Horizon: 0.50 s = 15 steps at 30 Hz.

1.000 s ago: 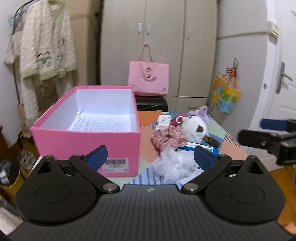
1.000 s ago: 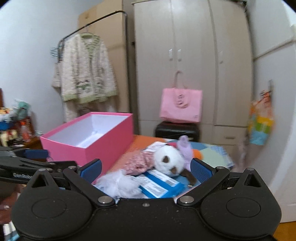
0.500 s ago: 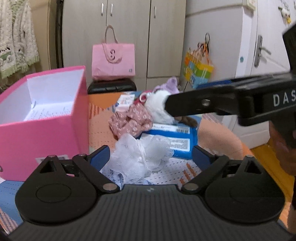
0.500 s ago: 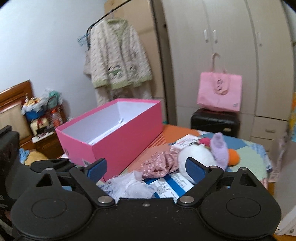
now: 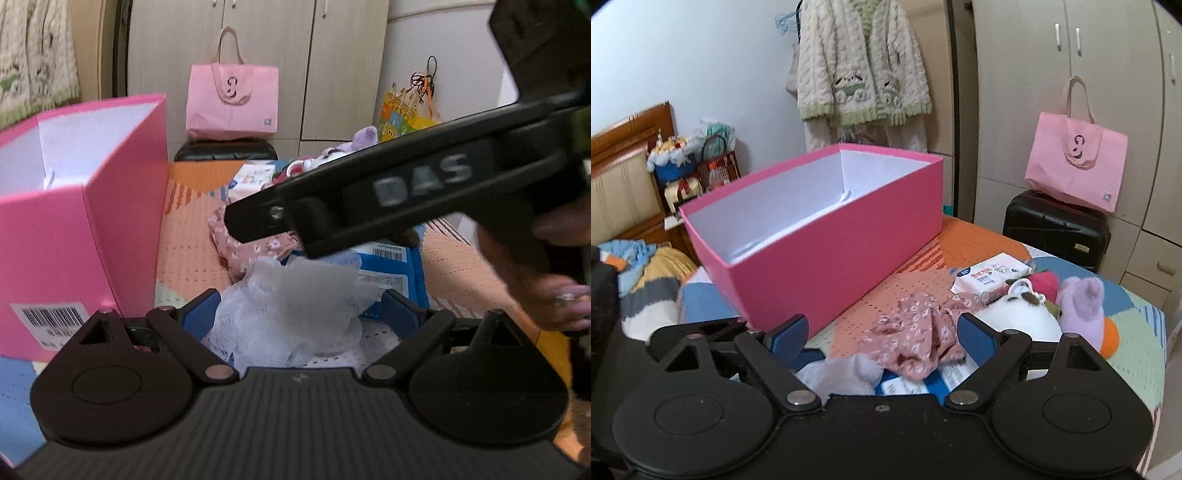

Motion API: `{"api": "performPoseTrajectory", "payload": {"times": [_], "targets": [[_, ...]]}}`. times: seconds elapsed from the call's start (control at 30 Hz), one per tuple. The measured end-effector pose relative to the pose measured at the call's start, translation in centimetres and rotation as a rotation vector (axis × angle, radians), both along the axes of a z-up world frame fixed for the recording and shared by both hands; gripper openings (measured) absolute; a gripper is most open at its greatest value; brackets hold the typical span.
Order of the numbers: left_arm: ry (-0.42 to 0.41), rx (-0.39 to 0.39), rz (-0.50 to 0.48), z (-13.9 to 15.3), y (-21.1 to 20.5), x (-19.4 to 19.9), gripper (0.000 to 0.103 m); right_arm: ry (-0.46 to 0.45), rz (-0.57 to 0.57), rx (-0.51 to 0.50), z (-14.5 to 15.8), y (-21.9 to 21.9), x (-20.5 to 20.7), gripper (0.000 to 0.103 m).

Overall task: Organize soft objects
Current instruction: 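Grasp the white mesh puff with the left tool while the right tool grasps the pink scrunchie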

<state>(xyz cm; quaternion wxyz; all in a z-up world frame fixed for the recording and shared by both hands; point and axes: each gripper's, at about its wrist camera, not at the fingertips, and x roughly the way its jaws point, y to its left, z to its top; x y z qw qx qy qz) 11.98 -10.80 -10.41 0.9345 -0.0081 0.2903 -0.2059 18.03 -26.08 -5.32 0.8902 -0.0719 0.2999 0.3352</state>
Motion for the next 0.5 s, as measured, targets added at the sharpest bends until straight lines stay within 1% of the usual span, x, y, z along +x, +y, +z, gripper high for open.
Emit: {"api": "performPoseTrajectory", "payload": {"times": [0.07,0.1,0.13,0.17,0.2,0.23,0.27,0.3,0.37,0.43,0.5], "targets": [[0.013,-0.005,0.002,-0.3,0.1,0.2,0.093,0.026,-0.003,-0.019,-0.7,0.4,1.3,0.091],[0.019,-0.005,0.003,-0.4,0.1,0.3,0.088,0.037,-0.004,-0.029,-1.1,0.5,1.7,0.089],[0.026,-0.003,0.004,-0.5,0.1,0.5,0.083,0.045,-0.005,-0.036,-1.4,0.6,2.1,0.085],[0.038,-0.005,0.001,-0.6,0.1,0.7,0.074,0.060,-0.008,-0.041,-1.8,0.6,2.4,0.083],[0.042,-0.011,-0.007,-0.8,0.2,0.9,0.071,0.072,-0.008,-0.040,-2.2,0.6,2.7,0.079],[0.035,-0.011,-0.010,-0.8,0.2,0.9,0.069,0.078,-0.006,-0.036,-2.4,0.6,2.8,0.075],[0.030,-0.008,-0.013,-0.8,0.1,0.9,0.065,0.080,-0.006,-0.033,-2.5,0.5,2.8,0.073],[0.024,-0.006,-0.015,-0.9,0.1,1.0,0.061,0.077,-0.011,-0.033,-2.6,0.5,2.8,0.068],[0.019,-0.011,-0.020,-1.0,0.2,1.0,0.057,0.071,-0.019,-0.032,-2.7,0.4,2.7,0.058],[0.014,-0.013,-0.025,-1.1,0.3,1.0,0.053,0.076,-0.037,-0.037,-2.9,0.3,2.8,0.034],[0.010,-0.018,-0.024,-1.1,0.4,1.1,0.048,0.065,-0.053,-0.062,-3.3,0.3,2.9,0.024]]}}
